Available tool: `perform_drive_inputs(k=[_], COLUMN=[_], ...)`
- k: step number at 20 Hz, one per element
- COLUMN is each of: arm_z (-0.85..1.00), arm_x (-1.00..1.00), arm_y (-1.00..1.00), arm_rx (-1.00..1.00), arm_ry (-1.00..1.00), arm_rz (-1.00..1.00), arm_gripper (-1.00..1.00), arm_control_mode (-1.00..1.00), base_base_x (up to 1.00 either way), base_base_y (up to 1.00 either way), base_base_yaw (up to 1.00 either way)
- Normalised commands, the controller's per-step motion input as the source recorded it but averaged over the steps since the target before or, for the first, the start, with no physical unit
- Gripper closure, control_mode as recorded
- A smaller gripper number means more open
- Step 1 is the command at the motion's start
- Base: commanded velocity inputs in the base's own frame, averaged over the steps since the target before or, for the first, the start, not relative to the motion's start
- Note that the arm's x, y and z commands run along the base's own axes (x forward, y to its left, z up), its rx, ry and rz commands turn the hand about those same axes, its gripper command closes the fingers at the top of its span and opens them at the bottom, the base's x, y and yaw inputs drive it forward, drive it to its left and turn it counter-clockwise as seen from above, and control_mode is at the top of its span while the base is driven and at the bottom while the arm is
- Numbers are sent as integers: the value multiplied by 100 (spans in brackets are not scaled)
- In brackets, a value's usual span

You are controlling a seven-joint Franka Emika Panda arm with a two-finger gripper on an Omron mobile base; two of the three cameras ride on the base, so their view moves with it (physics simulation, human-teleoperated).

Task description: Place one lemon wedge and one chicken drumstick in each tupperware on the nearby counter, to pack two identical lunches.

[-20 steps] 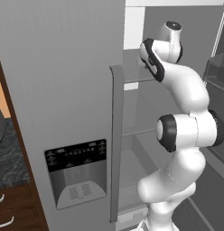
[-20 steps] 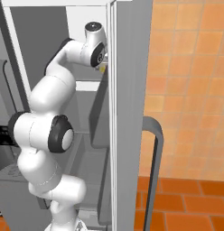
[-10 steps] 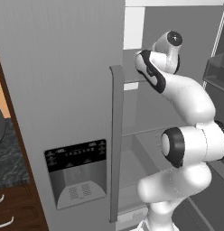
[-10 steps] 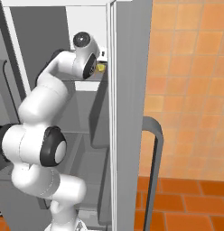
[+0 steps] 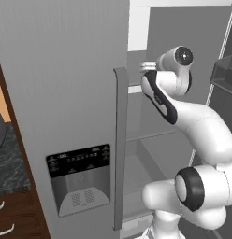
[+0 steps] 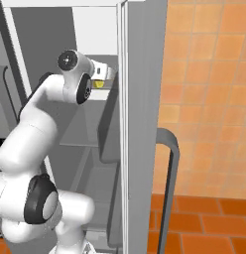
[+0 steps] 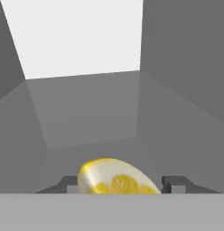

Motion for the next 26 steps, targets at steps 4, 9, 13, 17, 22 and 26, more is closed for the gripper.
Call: perform_drive_inputs(k=[4, 9, 13, 17, 22, 26], arm_z=[16, -57, -55, -51, -48, -53], arm_x=[-100, -100, -100, -100, -100, -92], arm_y=[0, 0, 0, 26, 41, 2], arm_rx=[0, 0, -2, -13, -13, 0], arm_ry=[23, -1, -3, 4, 1, 0], arm_rz=[0, 0, 2, 0, 1, 13], arm_gripper=[100, 100, 100, 100, 100, 100], arm_control_mode=[-100, -100, -100, -100, -100, -100], base_base_x=[0, 0, 0, 0, 0, 0], base_base_y=[0, 0, 0, 0, 0, 0], base_base_yaw=[0, 0, 0, 0, 0, 0])
